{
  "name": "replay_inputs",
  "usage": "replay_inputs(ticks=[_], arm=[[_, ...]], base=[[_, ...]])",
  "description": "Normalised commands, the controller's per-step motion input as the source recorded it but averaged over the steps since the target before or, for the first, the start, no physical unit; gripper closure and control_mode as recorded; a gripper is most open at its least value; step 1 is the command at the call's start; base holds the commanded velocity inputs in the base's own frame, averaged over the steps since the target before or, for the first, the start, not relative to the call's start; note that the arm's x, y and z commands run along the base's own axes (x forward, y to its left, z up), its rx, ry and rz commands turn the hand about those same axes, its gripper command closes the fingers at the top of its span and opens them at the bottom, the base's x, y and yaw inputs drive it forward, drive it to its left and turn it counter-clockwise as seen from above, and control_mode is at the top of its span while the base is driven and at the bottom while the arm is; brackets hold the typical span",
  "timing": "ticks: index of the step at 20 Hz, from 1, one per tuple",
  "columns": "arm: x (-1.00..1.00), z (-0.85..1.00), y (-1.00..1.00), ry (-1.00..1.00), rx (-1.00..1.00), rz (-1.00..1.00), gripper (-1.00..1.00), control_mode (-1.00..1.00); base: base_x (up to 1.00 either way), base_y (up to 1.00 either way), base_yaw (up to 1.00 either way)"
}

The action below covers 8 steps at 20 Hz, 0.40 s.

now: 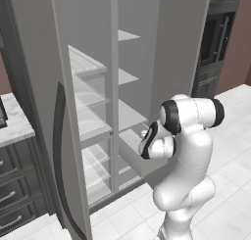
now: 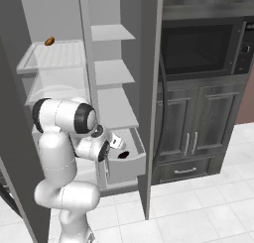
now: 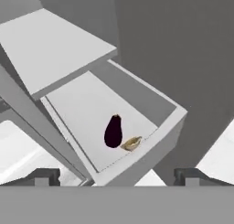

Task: Take the eggplant and mushroom from the fridge shelf and place them in the freezer drawer to begin freezing them.

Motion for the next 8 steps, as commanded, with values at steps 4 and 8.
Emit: replay_inputs(ticks=[4,8], arm=[[-0.51,0.51,0.4,-0.47,-0.26,0.0,-1.0,-1.0],[-0.01,0.0,0.0,-0.02,0.0,0.0,-1.0,-1.0]], base=[[0.0,0.0,0.0],[0.0,0.0,0.0]])
